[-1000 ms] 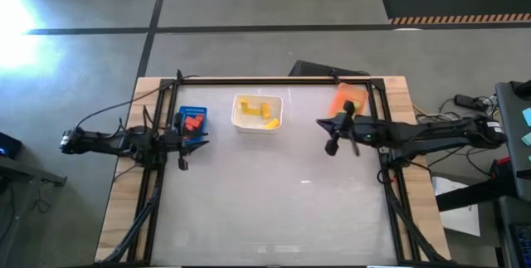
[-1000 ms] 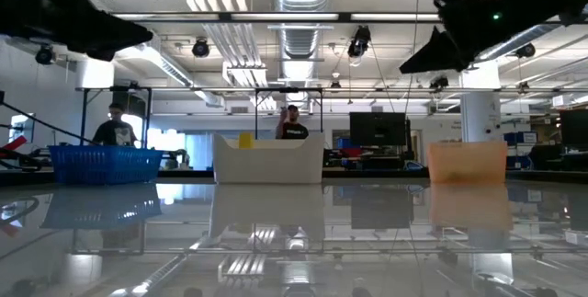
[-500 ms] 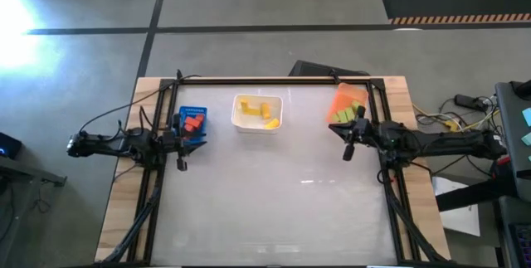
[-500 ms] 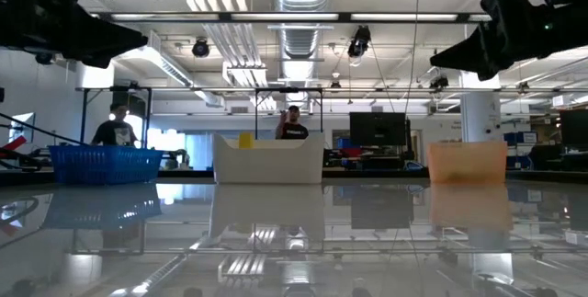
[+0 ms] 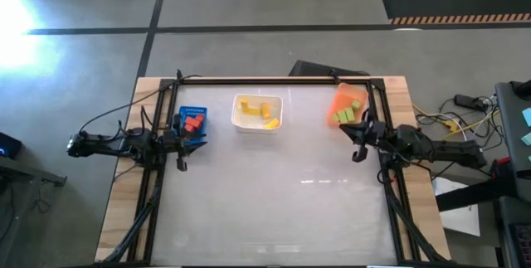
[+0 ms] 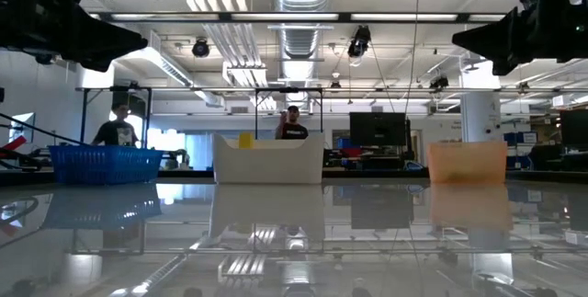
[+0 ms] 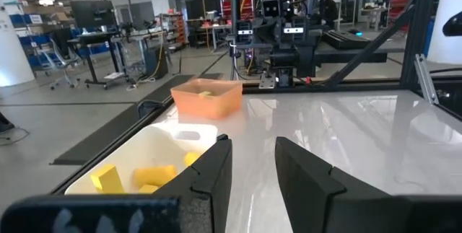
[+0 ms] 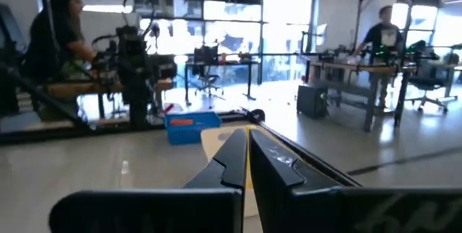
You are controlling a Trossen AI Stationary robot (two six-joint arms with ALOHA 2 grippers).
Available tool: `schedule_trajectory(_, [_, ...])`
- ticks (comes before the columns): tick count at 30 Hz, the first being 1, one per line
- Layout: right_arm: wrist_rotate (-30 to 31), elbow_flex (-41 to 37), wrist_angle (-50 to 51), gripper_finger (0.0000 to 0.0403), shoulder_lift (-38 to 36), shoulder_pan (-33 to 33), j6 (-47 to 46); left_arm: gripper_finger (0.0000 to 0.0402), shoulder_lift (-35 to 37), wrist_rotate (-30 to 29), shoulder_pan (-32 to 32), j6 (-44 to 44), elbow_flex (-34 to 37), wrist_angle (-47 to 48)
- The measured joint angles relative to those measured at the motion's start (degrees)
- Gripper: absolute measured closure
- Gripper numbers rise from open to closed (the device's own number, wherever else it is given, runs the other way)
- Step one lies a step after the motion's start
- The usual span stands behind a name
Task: Sort & place blocks by color
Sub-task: Return to Home Position
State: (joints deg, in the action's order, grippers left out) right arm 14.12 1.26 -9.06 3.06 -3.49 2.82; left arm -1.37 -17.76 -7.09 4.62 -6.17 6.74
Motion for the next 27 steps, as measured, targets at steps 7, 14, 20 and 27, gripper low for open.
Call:
schedule_trajectory(7, [-3.89, -0.16, 0.8, 0.0394, -2.98, 0.0, 2.84, 0.0311, 0.0, 0.0, 0.02, -1.37, 0.04, 0.01])
schedule_trajectory(14, [-7.1, -0.55, 2.53, 0.0394, -2.89, -0.02, 2.5, 0.0311, -0.02, 0.0, 0.02, -3.76, 0.16, -0.14])
schedule_trajectory(20, [-10.13, -0.55, 3.71, 0.0394, -2.46, 0.0, 1.58, 0.0311, 0.0, 0.06, 0.01, -7.08, 3.75, -4.7])
schedule_trajectory(27, [-10.07, -0.57, 4.68, 0.0394, -1.77, 0.0, -4.42, 0.031, -0.84, 1.32, 0.01, -7.14, 4.47, -7.54])
